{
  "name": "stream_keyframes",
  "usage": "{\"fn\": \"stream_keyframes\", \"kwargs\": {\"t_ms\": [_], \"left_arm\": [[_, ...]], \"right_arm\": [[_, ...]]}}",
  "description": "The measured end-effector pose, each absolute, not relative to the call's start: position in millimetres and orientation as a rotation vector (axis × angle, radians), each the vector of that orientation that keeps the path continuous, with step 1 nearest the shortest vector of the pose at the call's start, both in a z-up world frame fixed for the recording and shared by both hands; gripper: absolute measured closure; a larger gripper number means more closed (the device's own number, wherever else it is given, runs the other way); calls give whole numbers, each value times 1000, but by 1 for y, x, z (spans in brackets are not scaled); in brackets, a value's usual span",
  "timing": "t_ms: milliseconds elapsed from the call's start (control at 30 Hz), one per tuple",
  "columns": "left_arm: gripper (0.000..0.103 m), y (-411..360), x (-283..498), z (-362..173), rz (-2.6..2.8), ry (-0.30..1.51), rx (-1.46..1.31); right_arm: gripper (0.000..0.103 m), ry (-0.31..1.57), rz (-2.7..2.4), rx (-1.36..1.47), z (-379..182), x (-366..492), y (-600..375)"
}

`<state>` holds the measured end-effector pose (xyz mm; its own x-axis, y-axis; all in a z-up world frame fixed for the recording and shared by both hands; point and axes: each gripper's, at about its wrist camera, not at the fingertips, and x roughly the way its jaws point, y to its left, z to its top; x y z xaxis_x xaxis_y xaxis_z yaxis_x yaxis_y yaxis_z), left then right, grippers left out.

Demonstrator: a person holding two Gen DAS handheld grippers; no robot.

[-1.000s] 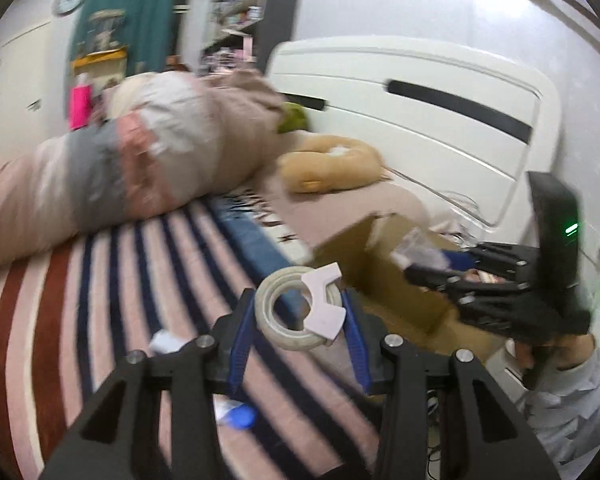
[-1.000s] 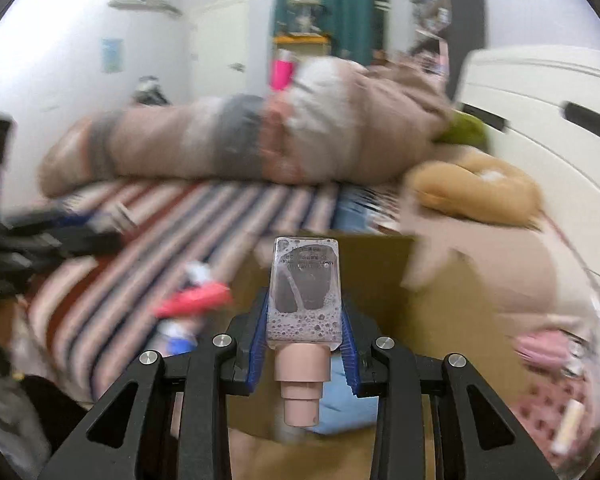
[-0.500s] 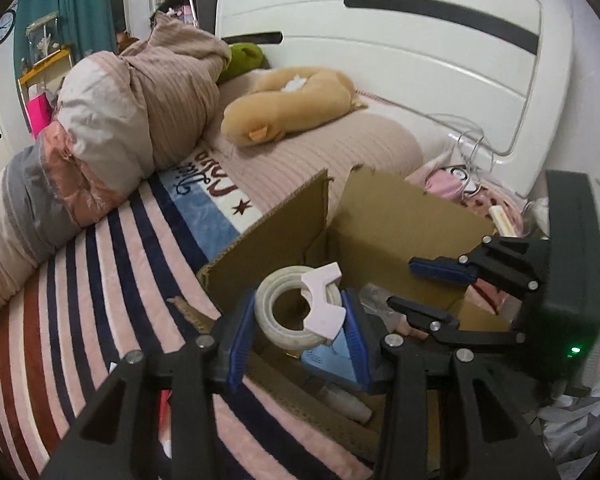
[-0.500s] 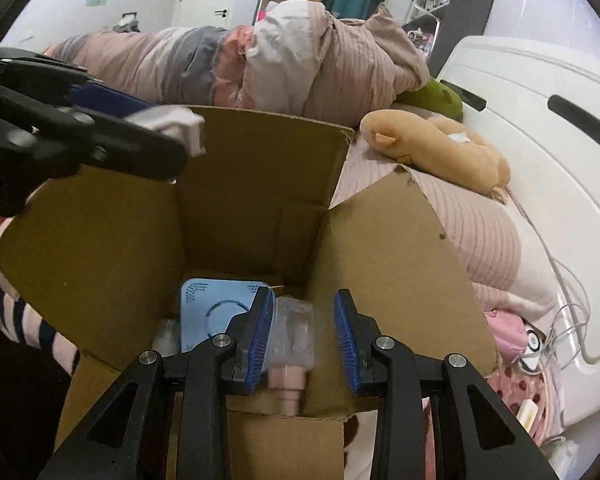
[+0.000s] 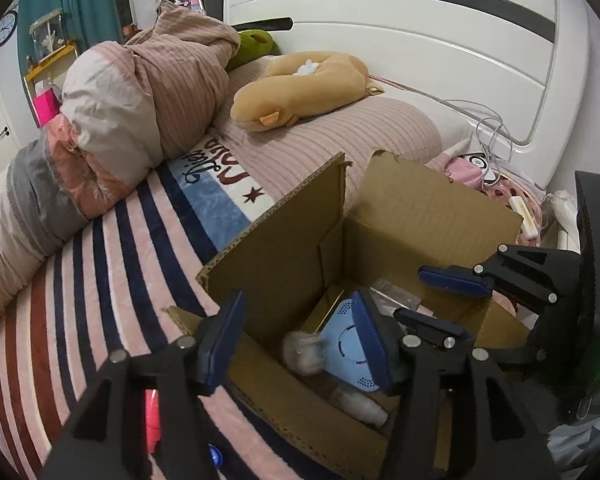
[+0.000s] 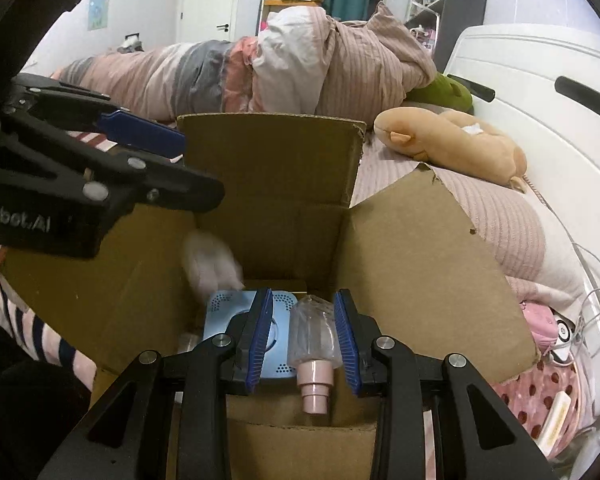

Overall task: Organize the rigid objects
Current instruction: 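Grasp the pink spray bottle with the left gripper while the right grasps the lens case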

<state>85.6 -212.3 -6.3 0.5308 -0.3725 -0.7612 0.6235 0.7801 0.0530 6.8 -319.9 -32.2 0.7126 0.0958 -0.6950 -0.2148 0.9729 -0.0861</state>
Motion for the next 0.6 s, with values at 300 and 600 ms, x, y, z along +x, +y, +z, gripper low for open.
{"fn": "stream_keyframes", "kwargs": {"t_ms": [300, 600], "left_arm": [[44, -170, 68, 20, -620, 759, 216], [38, -61, 46, 38, -475, 657, 111]], "right_arm": [[75, 761, 161, -149, -20, 6, -319], [75, 627, 300, -59, 34, -19, -278]]}}
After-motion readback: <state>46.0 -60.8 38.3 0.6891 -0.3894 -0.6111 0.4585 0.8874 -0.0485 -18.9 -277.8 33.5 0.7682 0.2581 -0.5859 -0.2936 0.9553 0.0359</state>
